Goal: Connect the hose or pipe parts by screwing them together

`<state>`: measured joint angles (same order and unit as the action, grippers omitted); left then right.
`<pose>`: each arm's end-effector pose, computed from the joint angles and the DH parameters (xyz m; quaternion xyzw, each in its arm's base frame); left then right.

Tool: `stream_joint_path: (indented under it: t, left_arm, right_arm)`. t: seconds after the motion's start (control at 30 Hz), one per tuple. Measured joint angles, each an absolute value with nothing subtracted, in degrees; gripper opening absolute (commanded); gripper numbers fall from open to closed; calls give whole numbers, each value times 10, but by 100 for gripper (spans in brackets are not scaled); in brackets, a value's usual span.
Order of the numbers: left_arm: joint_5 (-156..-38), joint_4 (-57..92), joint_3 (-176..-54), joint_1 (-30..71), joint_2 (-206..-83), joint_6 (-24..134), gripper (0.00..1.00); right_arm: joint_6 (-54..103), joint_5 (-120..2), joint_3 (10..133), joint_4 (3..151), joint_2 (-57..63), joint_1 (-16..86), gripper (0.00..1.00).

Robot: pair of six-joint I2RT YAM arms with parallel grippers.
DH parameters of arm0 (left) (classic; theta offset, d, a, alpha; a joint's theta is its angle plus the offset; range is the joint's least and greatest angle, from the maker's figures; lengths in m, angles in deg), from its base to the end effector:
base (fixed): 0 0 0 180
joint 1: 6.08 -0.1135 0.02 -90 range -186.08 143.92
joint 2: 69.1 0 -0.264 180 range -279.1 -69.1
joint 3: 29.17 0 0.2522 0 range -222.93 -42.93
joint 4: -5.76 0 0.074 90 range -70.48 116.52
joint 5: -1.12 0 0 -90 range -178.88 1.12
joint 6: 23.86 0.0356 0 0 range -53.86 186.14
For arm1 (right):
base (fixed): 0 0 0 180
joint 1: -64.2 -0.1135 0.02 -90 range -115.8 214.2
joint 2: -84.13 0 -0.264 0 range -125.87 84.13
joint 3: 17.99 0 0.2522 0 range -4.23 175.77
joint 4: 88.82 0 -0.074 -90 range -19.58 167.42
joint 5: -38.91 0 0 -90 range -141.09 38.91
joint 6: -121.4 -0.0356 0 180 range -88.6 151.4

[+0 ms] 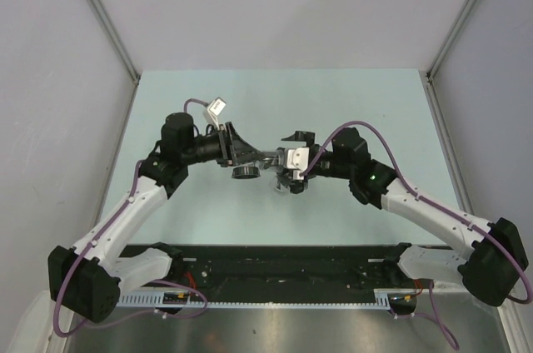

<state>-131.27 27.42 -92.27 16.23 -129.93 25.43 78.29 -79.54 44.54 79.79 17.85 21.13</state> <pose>0.2110 -0.1125 0.3207 0.0846 0.7845 -0.5332 0.3052 0.1835 0.1948 0.3112 -0.6497 0.4389 0.1754 0.5953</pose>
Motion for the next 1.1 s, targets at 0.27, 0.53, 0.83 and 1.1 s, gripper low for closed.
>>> stream_joint_path:
  t: [0.27, 0.53, 0.83, 1.1]
  left_arm:
    - [-1340, 273, -928, 161, -1300, 233, 0]
    - [-1351, 272, -931, 152, -1305, 233, 0]
    - [-1369, 264, -933, 153, -1302, 346, 0]
    - [-1370, 259, -942, 175, -1291, 517, 1]
  right_arm:
    - [802, -799, 453, 787, 158, 205, 66]
    - [779, -824, 466, 786, 141, 213, 10]
    - [714, -931, 507, 749, 102, 252, 5]
    - [637, -1024, 540, 737, 56, 281, 0]
